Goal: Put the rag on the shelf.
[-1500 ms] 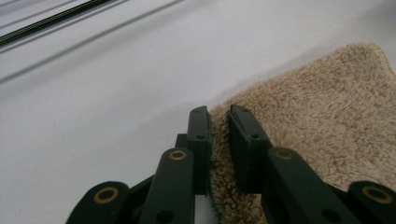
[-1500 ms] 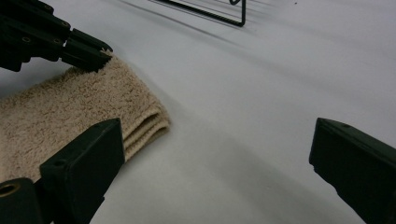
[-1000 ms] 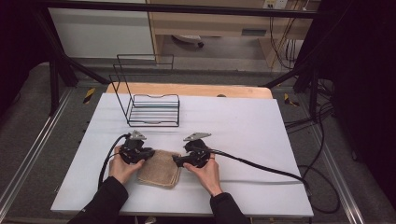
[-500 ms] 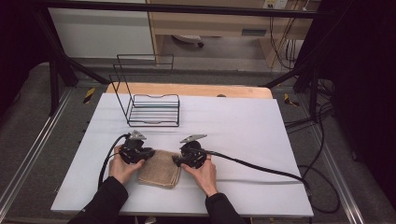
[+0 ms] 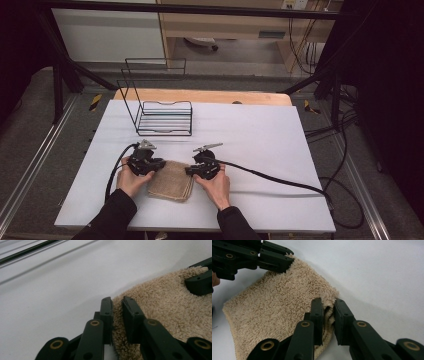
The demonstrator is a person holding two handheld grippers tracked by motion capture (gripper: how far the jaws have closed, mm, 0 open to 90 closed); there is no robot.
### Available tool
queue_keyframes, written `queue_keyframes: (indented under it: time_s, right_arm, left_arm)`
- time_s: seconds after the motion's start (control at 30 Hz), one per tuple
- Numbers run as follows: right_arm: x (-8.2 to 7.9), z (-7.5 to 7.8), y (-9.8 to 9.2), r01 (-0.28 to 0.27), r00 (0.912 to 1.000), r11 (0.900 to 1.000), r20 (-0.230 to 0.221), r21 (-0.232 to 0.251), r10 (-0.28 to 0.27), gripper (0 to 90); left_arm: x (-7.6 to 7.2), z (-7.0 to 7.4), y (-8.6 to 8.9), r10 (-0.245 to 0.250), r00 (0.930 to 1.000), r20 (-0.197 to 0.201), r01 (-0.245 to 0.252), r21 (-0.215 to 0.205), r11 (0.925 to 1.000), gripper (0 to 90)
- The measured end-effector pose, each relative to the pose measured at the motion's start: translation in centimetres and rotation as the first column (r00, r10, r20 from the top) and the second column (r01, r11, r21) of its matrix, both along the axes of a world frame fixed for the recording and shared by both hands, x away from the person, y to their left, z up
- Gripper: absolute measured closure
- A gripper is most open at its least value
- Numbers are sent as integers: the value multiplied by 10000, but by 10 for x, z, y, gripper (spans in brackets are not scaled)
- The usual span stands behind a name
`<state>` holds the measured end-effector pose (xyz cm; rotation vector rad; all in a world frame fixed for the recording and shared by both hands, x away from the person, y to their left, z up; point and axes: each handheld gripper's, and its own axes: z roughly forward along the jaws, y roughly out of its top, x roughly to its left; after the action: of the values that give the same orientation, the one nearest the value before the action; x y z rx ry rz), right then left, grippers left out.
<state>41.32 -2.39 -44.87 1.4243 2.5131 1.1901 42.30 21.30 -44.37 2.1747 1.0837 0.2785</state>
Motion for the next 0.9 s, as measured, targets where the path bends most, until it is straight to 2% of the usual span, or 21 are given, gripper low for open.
queue_keyframes:
  time_s: [0.17,0.23,0.47,0.53,0.7,0.9]
  right_arm:
    - [-1,1,0,54,10000,10000,-29,45,-53,816]
    - [-1,1,0,79,10000,9999,19,66,-79,820]
    - [-2,4,-1,83,9998,9998,178,155,-85,824]
    - [-3,6,-1,93,9997,9997,240,206,-98,824]
    - [-6,11,-2,-23,9983,9992,583,406,-1,823]
    - [-9,17,-4,-125,9963,9978,860,645,70,823]
  left_arm:
    - [1,0,1,-33,10000,-39,33,-115,9999,776]
    - [2,0,3,12,9999,-173,-16,-243,9997,783]
    - [2,2,7,21,9996,-295,-36,-516,9987,831]
    - [1,3,8,-15,9997,-231,2,-537,9986,835]
    - [-5,14,15,-83,9999,117,94,-942,9955,839]
    - [-11,21,20,-127,9992,381,173,-1228,9923,841]
